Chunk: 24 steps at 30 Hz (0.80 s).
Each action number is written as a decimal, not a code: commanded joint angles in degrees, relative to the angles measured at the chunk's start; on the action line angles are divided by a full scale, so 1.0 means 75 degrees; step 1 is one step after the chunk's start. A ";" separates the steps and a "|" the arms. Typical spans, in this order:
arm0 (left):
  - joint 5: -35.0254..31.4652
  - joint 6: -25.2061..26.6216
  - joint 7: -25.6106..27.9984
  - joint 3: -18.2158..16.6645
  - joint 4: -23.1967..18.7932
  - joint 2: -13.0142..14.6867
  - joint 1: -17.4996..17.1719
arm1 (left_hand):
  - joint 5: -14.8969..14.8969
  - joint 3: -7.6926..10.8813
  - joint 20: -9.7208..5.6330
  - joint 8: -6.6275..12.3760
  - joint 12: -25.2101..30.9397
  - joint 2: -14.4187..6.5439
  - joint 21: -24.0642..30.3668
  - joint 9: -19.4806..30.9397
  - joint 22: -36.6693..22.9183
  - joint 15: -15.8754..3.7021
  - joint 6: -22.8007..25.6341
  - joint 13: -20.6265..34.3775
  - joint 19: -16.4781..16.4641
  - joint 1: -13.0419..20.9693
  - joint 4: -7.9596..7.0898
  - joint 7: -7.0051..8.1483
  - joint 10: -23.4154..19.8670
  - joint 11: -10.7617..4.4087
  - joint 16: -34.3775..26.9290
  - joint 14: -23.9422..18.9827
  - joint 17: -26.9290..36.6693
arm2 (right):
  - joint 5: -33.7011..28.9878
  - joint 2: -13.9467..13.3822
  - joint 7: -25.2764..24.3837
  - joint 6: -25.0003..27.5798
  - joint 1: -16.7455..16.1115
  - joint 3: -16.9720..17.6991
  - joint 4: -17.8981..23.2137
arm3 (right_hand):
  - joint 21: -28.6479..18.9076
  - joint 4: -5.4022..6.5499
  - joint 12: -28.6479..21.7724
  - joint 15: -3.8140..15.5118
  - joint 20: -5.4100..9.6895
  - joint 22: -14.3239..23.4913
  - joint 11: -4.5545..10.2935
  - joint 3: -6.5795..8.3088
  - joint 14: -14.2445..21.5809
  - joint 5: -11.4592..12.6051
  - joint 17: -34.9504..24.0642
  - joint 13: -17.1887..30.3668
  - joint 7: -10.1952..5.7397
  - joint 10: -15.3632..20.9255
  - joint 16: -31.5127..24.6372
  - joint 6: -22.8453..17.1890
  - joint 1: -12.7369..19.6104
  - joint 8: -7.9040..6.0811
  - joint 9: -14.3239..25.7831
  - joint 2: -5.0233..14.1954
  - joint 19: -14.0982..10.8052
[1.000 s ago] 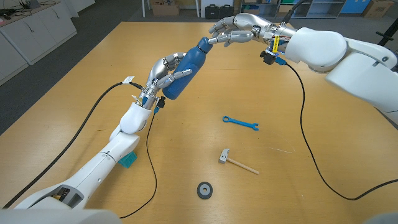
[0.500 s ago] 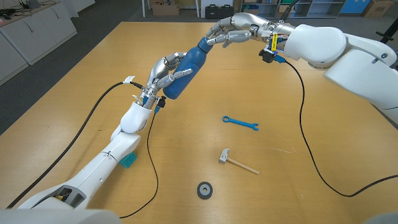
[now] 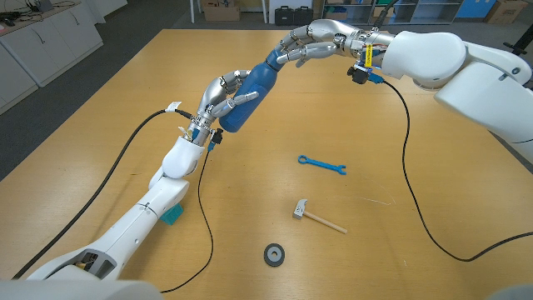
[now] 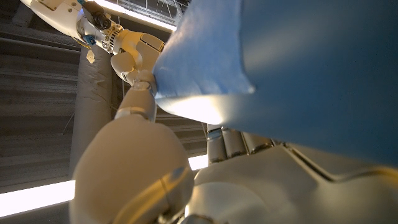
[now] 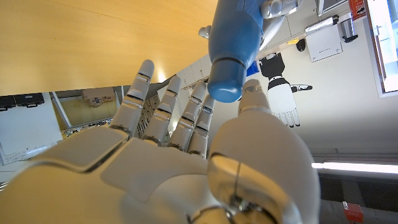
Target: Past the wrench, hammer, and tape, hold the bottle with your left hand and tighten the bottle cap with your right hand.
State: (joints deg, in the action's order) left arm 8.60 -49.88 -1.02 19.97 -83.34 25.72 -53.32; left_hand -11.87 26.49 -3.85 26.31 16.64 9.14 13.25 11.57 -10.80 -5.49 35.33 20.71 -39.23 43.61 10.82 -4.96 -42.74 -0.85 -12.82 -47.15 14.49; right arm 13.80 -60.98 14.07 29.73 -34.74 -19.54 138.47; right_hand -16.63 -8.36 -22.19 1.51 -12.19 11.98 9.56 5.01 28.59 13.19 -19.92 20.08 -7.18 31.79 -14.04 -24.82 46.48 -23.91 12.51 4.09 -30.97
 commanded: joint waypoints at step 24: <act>-0.0095 0.0120 0.0096 -0.0084 -0.0235 0.0035 -0.0144 | -0.0045 0.0145 -0.1022 0.0058 0.0004 -0.1670 0.0002 0.0033 -0.0024 -0.1094 0.1797 0.0063 0.0004 0.1565 -0.0175 0.1668 -0.1315 -0.1221 -0.0038 -0.0078 0.0053 | -0.0461 0.0150 -0.0173 0.0459 0.0052 -0.0232 0.0139 | -0.0176 -0.0075 0.0015 0.0420 0.0358 -0.0029 0.0374 0.0441 0.0835 0.0072 0.0321 -0.0609 -0.0578 0.1363 -0.0231 -0.1443 0.0662 -0.0212 -0.0039 0.0181 -0.0536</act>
State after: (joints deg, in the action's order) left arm 8.13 -49.53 -0.46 19.46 -84.15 25.70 -54.01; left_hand -11.80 26.50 -3.85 26.34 16.40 9.00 13.25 11.57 -10.80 -5.61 35.55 20.92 -39.23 43.47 10.82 -4.95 -43.04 -0.74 -12.82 -47.30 14.80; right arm 11.54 -60.63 14.55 31.33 -33.61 -20.99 138.70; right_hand -17.40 -9.01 -21.60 2.98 -10.03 11.71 12.15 7.51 32.56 13.19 -17.70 16.32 -10.77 38.63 -14.83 -31.66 50.00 -24.03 12.06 4.98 -33.74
